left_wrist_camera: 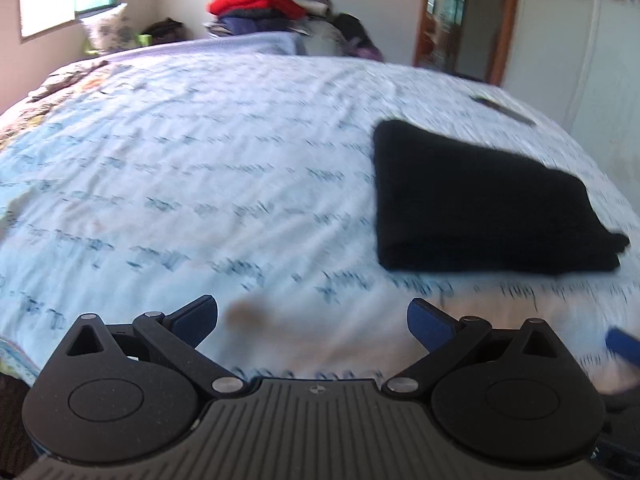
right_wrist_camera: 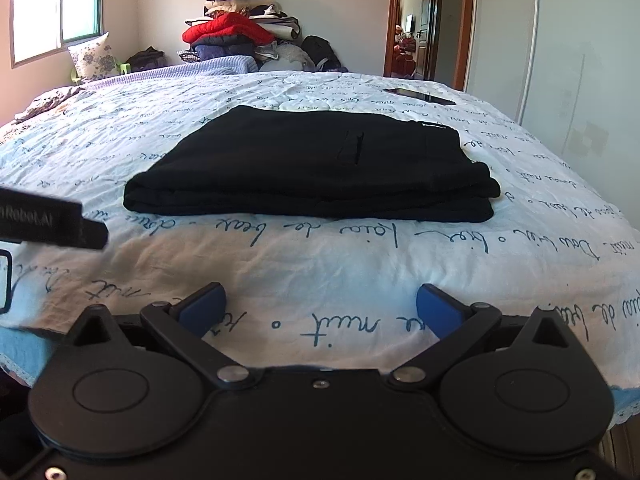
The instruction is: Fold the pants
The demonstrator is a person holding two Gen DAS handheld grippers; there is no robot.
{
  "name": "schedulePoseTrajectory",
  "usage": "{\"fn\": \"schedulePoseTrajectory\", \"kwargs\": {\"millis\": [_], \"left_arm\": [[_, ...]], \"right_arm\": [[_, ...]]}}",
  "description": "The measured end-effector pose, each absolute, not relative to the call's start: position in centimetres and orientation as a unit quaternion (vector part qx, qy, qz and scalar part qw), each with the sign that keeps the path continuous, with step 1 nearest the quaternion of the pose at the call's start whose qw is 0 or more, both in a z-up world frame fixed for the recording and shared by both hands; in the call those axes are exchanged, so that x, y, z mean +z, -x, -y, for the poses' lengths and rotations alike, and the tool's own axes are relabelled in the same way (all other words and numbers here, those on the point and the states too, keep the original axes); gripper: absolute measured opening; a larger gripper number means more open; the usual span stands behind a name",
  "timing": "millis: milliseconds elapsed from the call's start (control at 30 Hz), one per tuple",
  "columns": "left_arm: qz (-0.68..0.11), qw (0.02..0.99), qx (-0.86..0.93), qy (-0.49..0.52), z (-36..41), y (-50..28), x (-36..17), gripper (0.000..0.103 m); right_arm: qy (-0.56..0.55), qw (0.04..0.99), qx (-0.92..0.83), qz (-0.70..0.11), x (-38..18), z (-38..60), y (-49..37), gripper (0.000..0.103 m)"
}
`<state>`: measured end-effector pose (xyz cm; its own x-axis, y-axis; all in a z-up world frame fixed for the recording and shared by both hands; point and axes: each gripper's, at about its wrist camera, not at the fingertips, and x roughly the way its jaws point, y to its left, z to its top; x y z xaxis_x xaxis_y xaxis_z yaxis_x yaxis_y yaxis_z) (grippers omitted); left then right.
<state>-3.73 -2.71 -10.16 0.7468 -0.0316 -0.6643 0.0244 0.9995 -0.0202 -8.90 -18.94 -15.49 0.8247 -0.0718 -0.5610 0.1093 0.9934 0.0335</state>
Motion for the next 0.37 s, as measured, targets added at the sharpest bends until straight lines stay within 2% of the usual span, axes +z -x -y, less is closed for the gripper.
{"fn": "schedulePoseTrajectory", "kwargs": {"millis": [233, 367], "left_arm": [[-0.327, 0.944, 0.031, -0.01, 1.5, 2.3, -8.3, 0.102], [-0.337, 0.94, 0.046, -0.008, 0.3, 1.2, -8.3, 0.102]], "right_arm": [[-0.054, 0.962, -0.05, -0.263, -12.9, 20.0, 8.8, 0.103], [-0.043, 0.971, -0.016, -0.234, -11.2, 19.7, 8.6, 0.103]]}}
